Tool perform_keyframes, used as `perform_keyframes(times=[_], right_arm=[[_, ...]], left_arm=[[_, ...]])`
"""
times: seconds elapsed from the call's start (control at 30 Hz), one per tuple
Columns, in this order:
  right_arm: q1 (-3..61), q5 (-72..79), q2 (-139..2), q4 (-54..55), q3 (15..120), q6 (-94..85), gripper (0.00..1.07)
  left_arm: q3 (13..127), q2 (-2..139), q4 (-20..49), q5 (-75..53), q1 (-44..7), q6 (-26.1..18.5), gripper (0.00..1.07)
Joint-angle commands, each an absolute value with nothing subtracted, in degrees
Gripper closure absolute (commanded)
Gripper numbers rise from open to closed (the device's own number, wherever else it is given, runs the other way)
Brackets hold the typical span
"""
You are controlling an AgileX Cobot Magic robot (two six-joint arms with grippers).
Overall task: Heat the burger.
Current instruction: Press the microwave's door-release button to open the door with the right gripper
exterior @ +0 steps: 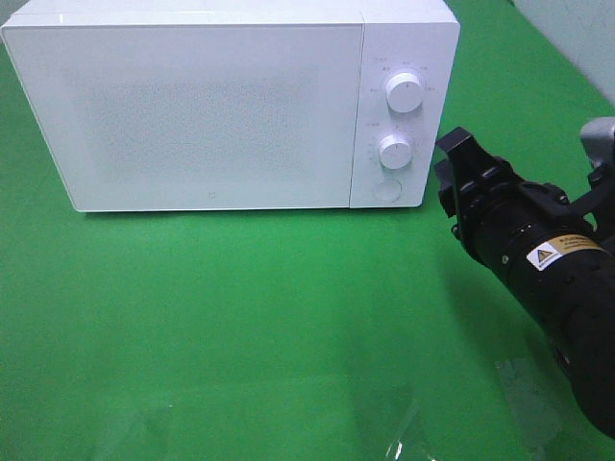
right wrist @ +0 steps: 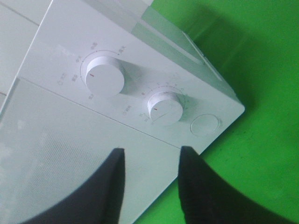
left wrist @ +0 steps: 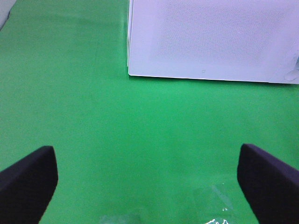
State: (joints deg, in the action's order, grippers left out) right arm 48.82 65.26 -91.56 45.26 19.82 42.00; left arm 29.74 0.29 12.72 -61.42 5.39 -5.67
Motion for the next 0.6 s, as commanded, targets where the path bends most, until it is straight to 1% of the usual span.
perform_keyframes(times=[0.03,0.07,0.1,0.13,0.2,0.27,0.6], right_arm=[[48.9,62.5,-91.4,45.4,19.8,54.3,0.88],[48.9,62.5,-91.4,45.4,19.8,54.3,0.88],[48.9,61.0,-91.4,46.0,19.8,55.8,0.93],[48.9,61.0,-91.4,46.0,19.8,55.8,0.93],[48.8,54.9,-91.4,49.6,19.8,61.2,1.06],[48.8,54.3,-91.4,49.9,19.8,63.1,1.07],[48.8,54.5,-91.4,49.7,19.8,66.3,1.07]], left_arm=[[29.6,0.2,13.1,-61.0,5.6,-5.6,0.1],[29.6,0.2,13.1,-61.0,5.6,-5.6,0.1],[29.6,0.2,13.1,-61.0,5.6,-5.6,0.1],[29.6,0.2,13.1,-61.0,5.6,-5.6,0.1],[29.6,0.2,13.1,-61.0,5.6,-5.6,0.1],[29.6,0.2,13.1,-61.0,5.6,-5.6,0.1],[29.6,0.2,13.1,-61.0,5.6,-5.6,0.1]])
